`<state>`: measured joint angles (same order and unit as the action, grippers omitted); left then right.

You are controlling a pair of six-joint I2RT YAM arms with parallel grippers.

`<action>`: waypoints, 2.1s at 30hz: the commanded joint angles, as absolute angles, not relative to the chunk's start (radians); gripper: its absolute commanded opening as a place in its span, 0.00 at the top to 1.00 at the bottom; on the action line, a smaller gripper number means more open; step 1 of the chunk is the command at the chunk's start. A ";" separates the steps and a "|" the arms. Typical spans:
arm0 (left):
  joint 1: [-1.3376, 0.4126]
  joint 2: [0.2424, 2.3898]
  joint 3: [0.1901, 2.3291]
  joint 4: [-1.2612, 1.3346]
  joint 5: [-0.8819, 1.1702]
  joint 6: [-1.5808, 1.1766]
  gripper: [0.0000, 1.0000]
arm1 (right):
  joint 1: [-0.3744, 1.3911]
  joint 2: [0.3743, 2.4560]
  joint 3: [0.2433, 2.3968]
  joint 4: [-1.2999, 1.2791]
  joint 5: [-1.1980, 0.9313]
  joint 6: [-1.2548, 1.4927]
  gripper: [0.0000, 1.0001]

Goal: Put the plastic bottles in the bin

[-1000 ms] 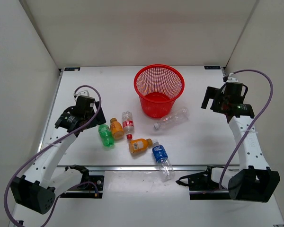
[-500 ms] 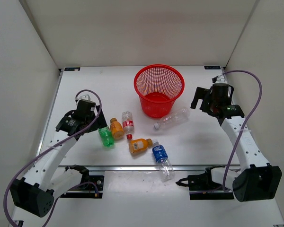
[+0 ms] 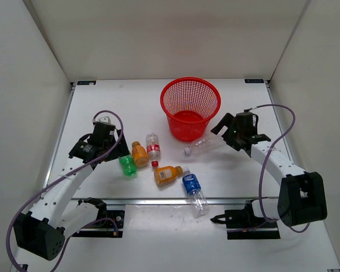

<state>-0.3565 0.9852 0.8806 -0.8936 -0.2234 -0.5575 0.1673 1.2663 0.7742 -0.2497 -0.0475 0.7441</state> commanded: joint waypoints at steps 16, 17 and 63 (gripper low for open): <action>-0.328 0.988 0.865 -0.841 -0.146 -0.549 0.01 | 0.232 1.472 0.721 0.069 0.087 1.040 0.01; -0.316 0.991 0.868 -0.844 -0.147 -0.546 0.01 | 0.232 1.488 0.727 0.075 0.084 1.040 0.01; -0.314 1.018 0.772 -0.716 -0.164 -0.744 0.01 | 0.512 1.345 1.138 0.434 0.270 -0.049 0.79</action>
